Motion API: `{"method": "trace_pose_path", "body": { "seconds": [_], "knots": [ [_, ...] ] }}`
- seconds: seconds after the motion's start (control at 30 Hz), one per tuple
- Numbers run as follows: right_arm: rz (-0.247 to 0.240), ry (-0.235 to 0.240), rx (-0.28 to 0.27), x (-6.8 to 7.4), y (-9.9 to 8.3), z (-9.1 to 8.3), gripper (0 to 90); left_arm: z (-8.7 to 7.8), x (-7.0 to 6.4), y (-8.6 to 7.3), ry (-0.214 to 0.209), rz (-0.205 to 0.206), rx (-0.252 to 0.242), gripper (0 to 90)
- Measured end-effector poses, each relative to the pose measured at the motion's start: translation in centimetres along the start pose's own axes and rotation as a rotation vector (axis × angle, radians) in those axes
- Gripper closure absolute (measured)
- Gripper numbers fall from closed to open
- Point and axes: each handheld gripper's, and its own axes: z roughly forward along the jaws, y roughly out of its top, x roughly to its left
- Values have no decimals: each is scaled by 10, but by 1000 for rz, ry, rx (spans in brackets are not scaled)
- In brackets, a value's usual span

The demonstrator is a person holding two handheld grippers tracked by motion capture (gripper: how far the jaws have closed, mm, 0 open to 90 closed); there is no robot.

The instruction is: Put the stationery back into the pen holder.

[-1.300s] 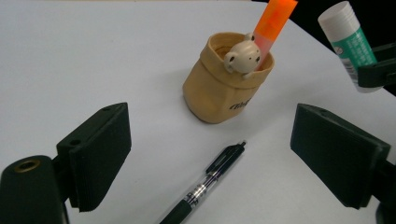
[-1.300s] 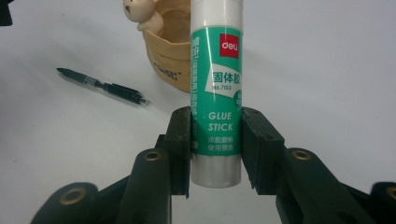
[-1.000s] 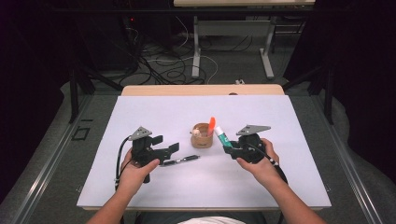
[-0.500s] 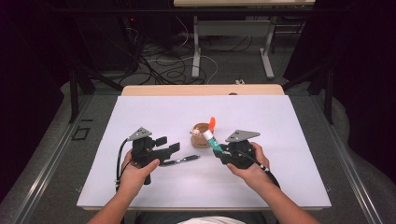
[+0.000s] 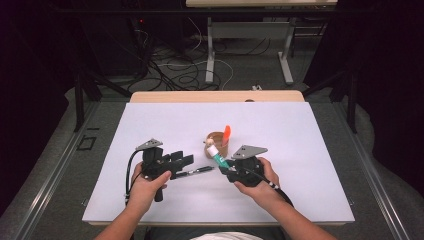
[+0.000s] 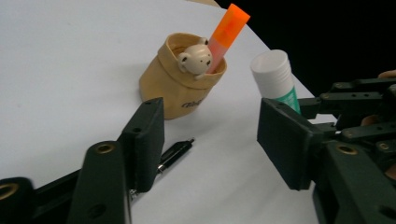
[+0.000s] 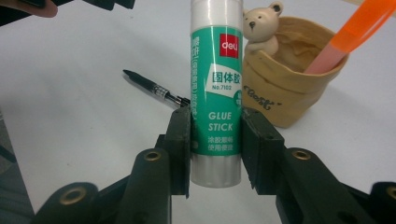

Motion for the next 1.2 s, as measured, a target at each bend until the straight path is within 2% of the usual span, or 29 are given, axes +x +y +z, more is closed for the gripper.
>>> {"method": "trace_pose_path", "body": {
  "seconds": [0.17,0.23,0.33,0.47,0.53,0.6,0.63,0.7,0.73,0.77,0.8,0.87,1.03,1.1,1.13,1.2],
  "knots": [
    [-13,13,18,5,-2,5,657,1,-1,-1,-51,-52,15,449],
    [-15,22,-2,7,-3,8,657,2,-2,-1,-69,-76,19,469],
    [-28,26,18,10,-2,7,657,3,-2,-1,-77,-87,32,481],
    [-27,38,9,13,-2,9,657,6,-2,-3,-102,-142,68,489],
    [-26,42,7,15,-2,10,657,8,-2,-4,-101,-144,72,489],
    [-45,49,7,17,-2,11,657,9,-3,-5,-104,-155,78,489],
    [-32,50,3,19,-3,11,657,9,-4,-5,-105,-152,76,489],
    [-49,55,6,20,-3,13,657,9,-4,-5,-103,-148,74,489],
    [-44,60,25,21,-3,13,657,10,-5,-5,-109,-155,73,489],
    [-44,58,16,22,-4,14,657,10,-5,-6,-108,-156,71,489],
    [-61,59,14,22,-4,15,657,10,-6,-6,-110,-155,73,489],
    [-48,63,26,24,-4,15,657,11,-6,-6,-112,-157,74,490],
    [-52,72,16,28,-4,17,657,15,-9,-8,-115,-167,86,490],
    [-58,80,24,30,-4,17,657,17,-9,-9,-118,-166,88,492],
    [-64,77,12,30,-4,18,657,17,-9,-9,-115,-160,90,493],
    [-63,86,26,33,-4,18,657,19,-10,-9,-121,-171,88,495]
  ]
}}
